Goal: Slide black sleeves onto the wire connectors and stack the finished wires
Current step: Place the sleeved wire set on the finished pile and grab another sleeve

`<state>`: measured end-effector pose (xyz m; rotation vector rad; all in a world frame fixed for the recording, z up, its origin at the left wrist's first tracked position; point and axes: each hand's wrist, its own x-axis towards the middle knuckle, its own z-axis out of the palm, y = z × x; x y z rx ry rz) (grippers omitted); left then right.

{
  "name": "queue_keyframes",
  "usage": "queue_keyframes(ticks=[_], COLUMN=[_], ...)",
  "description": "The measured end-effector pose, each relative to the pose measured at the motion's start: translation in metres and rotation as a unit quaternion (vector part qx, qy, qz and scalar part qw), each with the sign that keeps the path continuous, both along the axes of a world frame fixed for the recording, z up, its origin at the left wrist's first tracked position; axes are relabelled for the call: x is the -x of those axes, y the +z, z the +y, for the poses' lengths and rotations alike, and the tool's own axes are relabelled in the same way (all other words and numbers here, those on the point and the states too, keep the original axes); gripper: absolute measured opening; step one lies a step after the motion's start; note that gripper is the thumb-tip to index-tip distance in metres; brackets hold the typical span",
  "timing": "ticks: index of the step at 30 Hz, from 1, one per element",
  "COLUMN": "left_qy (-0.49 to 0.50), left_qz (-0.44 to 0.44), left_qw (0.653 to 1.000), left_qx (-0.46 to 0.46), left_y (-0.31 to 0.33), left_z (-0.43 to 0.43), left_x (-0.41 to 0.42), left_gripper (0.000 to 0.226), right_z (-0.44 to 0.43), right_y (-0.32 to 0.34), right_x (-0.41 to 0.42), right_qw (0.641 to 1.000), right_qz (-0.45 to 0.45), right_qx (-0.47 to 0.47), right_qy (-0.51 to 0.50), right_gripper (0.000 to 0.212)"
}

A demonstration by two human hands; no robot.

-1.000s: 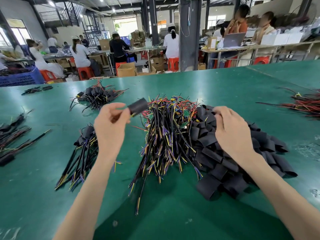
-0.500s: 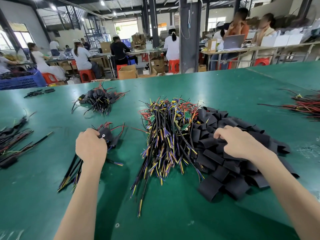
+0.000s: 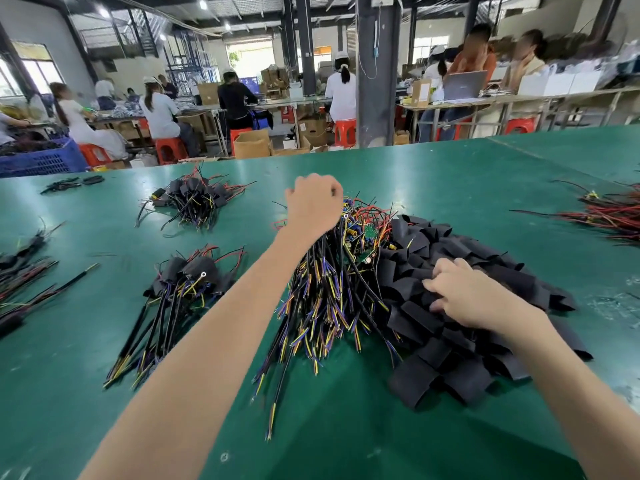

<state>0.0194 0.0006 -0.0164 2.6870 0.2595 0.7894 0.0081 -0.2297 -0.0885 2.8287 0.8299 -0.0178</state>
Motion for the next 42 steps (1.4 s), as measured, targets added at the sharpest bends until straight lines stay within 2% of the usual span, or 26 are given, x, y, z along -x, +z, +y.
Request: queue_keyframes(ticks=[2,4,9,12,14,17,18,19,22,26,28,30,34,38,42], left_qy=[0.017,0.036,0.042,-0.008,-0.048,-0.087,-0.101,-0.103,-0.078,-0.116,-0.101,-0.087,-0.097,-0.103,-0.123], left_qz=[0.075,0.127,0.097,0.034,-0.041,-0.18,-0.216,-0.244,-0.285,-0.239,-0.192,-0.159,-0.223,-0.261,-0.257], left_qw=[0.996,0.99,0.994,0.996,0.985,0.94,0.927,0.928,0.953,0.962,0.969,0.976,0.968,0.96,0.959], left_qx=[-0.046,-0.044,0.011,0.085,0.163,0.277,0.289,0.262,0.073,-0.07,-0.115,-0.123,-0.064,-0.017,0.001], left_y=[-0.003,-0.006,0.0,0.013,0.026,0.055,0.065,0.073,0.085,0.05,0.015,-0.02,-0.064,-0.073,-0.074], left_z=[-0.008,-0.011,-0.015,-0.018,-0.023,-0.028,-0.027,-0.023,-0.006,0.013,0.022,0.03,0.041,0.044,0.033], left_x=[-0.02,-0.032,-0.035,-0.024,-0.011,0.015,0.024,0.033,0.062,0.094,0.103,0.109,0.123,0.129,0.132], left_gripper=[0.031,0.032,0.012,0.027,0.023,0.011,0.008,0.008,0.021,0.026,0.024,0.025,0.027,0.027,0.029], right_z=[0.001,0.002,0.0,0.0,0.0,0.0,0.0,0.0,0.003,0.017,0.023,0.027,0.033,0.036,0.037], right_y=[0.001,0.001,0.004,0.006,0.007,0.01,0.012,0.014,0.018,0.019,0.017,0.013,0.006,0.004,0.001], right_x=[0.002,0.003,0.005,0.007,0.009,0.011,0.011,0.011,0.013,0.019,0.023,0.026,0.029,0.03,0.032], right_qw=[1.0,0.999,0.995,0.991,0.988,0.979,0.974,0.968,0.948,0.929,0.925,0.924,0.916,0.906,0.905], right_qz=[-0.005,-0.019,-0.067,-0.07,-0.074,-0.099,-0.109,-0.117,-0.125,-0.11,-0.091,-0.075,-0.054,-0.041,-0.032], right_qx=[-0.025,-0.042,-0.066,-0.09,-0.109,-0.144,-0.162,-0.185,-0.264,-0.344,-0.365,-0.373,-0.397,-0.421,-0.423], right_qy=[-0.01,-0.018,-0.044,-0.065,-0.079,-0.106,-0.116,-0.125,-0.127,-0.08,-0.05,-0.025,-0.002,0.007,0.024], right_gripper=[0.036,0.039,0.037,0.036,0.037,0.039,0.039,0.039,0.041,0.043,0.042,0.041,0.041,0.04,0.038])
